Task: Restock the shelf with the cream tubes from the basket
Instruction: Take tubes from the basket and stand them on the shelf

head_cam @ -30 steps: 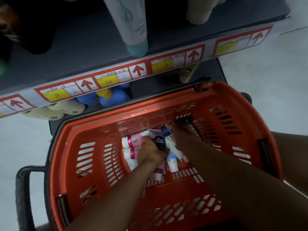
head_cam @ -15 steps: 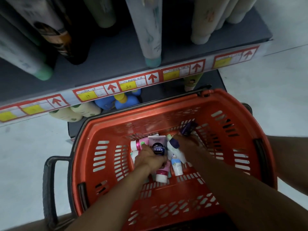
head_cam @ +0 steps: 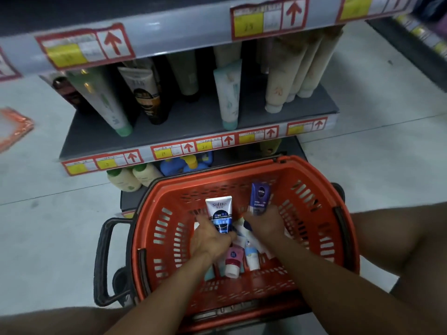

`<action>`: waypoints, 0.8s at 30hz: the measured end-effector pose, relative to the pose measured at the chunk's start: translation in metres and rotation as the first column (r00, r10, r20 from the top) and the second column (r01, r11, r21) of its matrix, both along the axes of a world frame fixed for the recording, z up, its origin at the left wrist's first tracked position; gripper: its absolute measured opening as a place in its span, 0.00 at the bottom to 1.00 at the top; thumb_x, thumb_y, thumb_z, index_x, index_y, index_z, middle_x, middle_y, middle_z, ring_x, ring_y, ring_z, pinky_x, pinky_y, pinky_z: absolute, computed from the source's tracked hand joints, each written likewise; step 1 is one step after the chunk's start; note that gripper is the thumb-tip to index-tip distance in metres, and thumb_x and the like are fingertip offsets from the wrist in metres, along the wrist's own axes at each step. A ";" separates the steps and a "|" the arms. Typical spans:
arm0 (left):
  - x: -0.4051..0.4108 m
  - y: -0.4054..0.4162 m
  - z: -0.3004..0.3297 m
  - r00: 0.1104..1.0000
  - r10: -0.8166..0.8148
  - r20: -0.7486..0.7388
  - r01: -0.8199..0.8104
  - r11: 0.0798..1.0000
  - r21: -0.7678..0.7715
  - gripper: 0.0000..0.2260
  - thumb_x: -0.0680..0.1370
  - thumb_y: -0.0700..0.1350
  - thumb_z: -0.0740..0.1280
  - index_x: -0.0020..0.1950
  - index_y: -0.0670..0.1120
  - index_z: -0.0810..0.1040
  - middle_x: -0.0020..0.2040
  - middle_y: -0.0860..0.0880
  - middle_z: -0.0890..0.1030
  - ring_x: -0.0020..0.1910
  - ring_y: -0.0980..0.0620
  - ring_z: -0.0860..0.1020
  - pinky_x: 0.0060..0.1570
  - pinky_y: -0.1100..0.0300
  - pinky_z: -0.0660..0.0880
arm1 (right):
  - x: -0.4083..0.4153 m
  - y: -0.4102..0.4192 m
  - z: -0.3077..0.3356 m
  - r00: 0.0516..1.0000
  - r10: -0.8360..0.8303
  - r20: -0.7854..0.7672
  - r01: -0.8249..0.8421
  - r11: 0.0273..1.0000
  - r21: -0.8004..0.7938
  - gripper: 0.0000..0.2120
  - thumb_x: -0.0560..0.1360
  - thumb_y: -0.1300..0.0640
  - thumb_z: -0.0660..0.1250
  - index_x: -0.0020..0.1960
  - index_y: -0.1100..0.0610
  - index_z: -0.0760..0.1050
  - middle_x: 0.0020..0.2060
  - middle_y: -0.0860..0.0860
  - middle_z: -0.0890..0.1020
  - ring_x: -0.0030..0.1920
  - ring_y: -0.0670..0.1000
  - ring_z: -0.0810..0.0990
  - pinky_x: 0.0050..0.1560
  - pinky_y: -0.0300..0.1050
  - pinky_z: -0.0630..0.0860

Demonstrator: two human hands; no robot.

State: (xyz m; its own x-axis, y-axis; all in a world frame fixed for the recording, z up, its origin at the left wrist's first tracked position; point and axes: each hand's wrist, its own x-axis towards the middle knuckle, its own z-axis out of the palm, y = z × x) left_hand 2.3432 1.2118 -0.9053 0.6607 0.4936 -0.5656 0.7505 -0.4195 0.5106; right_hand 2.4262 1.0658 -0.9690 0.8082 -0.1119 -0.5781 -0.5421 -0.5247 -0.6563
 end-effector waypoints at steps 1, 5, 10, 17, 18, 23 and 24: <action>-0.002 -0.001 0.007 1.000 0.010 0.018 -0.010 1.000 0.001 0.34 0.67 0.58 0.79 0.60 0.49 0.62 0.51 0.48 0.81 0.50 0.44 0.83 0.52 0.48 0.82 | -0.003 0.001 0.010 0.999 0.018 0.044 -0.018 1.000 -0.001 0.30 0.56 0.37 0.72 0.51 0.55 0.79 0.35 0.48 0.85 0.34 0.48 0.84 0.35 0.46 0.81; -0.009 -0.005 0.035 0.994 0.048 0.098 -0.047 0.999 -0.015 0.38 0.59 0.65 0.76 0.59 0.50 0.63 0.50 0.49 0.82 0.48 0.44 0.84 0.50 0.46 0.83 | -0.016 0.003 0.055 0.984 0.063 0.167 -0.062 0.998 -0.013 0.28 0.63 0.39 0.79 0.54 0.53 0.73 0.41 0.46 0.82 0.41 0.50 0.82 0.42 0.48 0.78; -0.013 0.001 0.064 0.977 0.053 0.206 -0.057 0.998 0.012 0.33 0.65 0.57 0.79 0.59 0.51 0.63 0.48 0.51 0.81 0.45 0.47 0.83 0.46 0.48 0.83 | -0.024 0.005 0.092 0.955 0.109 0.277 -0.098 0.994 -0.054 0.27 0.67 0.42 0.80 0.55 0.54 0.70 0.45 0.49 0.81 0.43 0.52 0.82 0.43 0.49 0.78; -0.013 0.022 0.113 0.924 0.061 0.377 -0.087 0.995 0.051 0.31 0.68 0.51 0.80 0.61 0.51 0.64 0.43 0.54 0.81 0.38 0.56 0.81 0.33 0.57 0.74 | -0.018 0.019 0.144 0.890 0.160 0.427 -0.146 0.987 -0.066 0.28 0.66 0.36 0.78 0.53 0.50 0.71 0.44 0.46 0.82 0.42 0.49 0.82 0.43 0.53 0.82; -0.014 0.027 0.123 0.912 0.059 0.406 -0.093 0.994 0.064 0.30 0.68 0.50 0.80 0.61 0.51 0.64 0.44 0.55 0.80 0.38 0.57 0.80 0.33 0.58 0.74 | -0.017 0.024 0.156 0.871 0.172 0.461 -0.160 0.985 -0.065 0.27 0.66 0.36 0.78 0.53 0.49 0.71 0.44 0.45 0.81 0.42 0.48 0.82 0.44 0.52 0.81; -0.007 0.048 0.170 0.839 0.078 0.538 -0.151 0.984 0.094 0.32 0.65 0.54 0.78 0.61 0.54 0.63 0.48 0.53 0.82 0.46 0.49 0.83 0.45 0.49 0.82 | -0.008 0.048 0.214 0.768 0.220 0.602 -0.228 0.972 -0.065 0.28 0.66 0.36 0.78 0.56 0.49 0.71 0.44 0.43 0.82 0.42 0.42 0.81 0.40 0.44 0.78; -0.005 0.053 0.180 0.819 0.077 0.569 -0.163 0.981 0.101 0.32 0.65 0.55 0.78 0.60 0.55 0.63 0.49 0.53 0.82 0.47 0.49 0.83 0.46 0.49 0.81 | -0.005 0.054 0.226 0.746 0.223 0.627 -0.239 0.969 -0.059 0.29 0.65 0.34 0.78 0.56 0.48 0.71 0.44 0.43 0.83 0.43 0.42 0.82 0.42 0.45 0.80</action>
State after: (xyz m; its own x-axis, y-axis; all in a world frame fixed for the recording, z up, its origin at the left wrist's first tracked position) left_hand 2.3381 1.2645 -0.7249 0.7717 0.6350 -0.0359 0.4021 -0.4434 0.8011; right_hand 2.4212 1.1194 -0.7433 0.9890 0.1327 0.0649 0.1288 -0.5596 -0.8187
